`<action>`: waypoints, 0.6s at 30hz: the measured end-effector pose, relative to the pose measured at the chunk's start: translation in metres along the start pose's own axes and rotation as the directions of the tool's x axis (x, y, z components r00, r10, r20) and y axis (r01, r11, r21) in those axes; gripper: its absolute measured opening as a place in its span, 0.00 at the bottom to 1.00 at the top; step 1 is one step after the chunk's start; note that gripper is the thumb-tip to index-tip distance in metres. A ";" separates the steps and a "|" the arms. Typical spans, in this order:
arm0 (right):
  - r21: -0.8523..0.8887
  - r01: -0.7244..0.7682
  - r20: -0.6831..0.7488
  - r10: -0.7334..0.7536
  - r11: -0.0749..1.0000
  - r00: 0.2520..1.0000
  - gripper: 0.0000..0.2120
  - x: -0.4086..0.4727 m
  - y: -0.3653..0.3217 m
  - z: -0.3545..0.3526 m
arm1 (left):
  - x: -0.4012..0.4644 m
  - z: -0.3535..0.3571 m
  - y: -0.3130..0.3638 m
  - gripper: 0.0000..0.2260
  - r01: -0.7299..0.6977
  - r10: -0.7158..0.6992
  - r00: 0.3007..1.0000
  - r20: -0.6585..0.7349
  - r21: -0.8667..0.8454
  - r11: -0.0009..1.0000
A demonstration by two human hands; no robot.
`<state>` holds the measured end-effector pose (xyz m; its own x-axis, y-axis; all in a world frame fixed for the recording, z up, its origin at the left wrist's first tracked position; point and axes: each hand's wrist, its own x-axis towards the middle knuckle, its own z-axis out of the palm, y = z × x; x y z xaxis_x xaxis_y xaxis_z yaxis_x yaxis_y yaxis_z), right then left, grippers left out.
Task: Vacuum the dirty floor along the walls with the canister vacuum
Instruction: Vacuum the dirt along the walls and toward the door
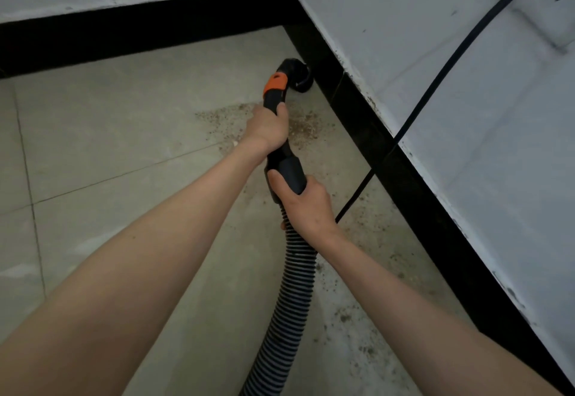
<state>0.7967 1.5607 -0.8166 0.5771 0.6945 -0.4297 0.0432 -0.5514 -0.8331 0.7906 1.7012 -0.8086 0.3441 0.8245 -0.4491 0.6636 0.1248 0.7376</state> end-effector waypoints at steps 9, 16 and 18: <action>0.011 -0.032 -0.068 0.033 0.999 0.997 0.18 -0.043 0.002 0.011 | -0.031 -0.005 -0.014 0.22 -0.046 0.051 0.993 0.104 -0.054 0.997; -0.028 -0.030 -0.100 0.027 0.999 0.995 0.21 -0.064 0.003 0.007 | -0.052 -0.005 -0.015 0.22 -0.026 0.038 0.987 0.156 -0.080 0.996; -0.038 -0.018 -0.115 0.013 0.999 0.993 0.23 -0.066 0.003 0.005 | -0.055 -0.005 -0.014 0.22 -0.016 0.031 0.987 0.158 -0.097 0.995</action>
<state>0.7548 1.5158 -0.7925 0.6674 0.6296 -0.3977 0.0642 -0.5807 -0.8116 0.7593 1.6568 -0.7919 0.4654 0.7306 -0.4997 0.5904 0.1643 0.7902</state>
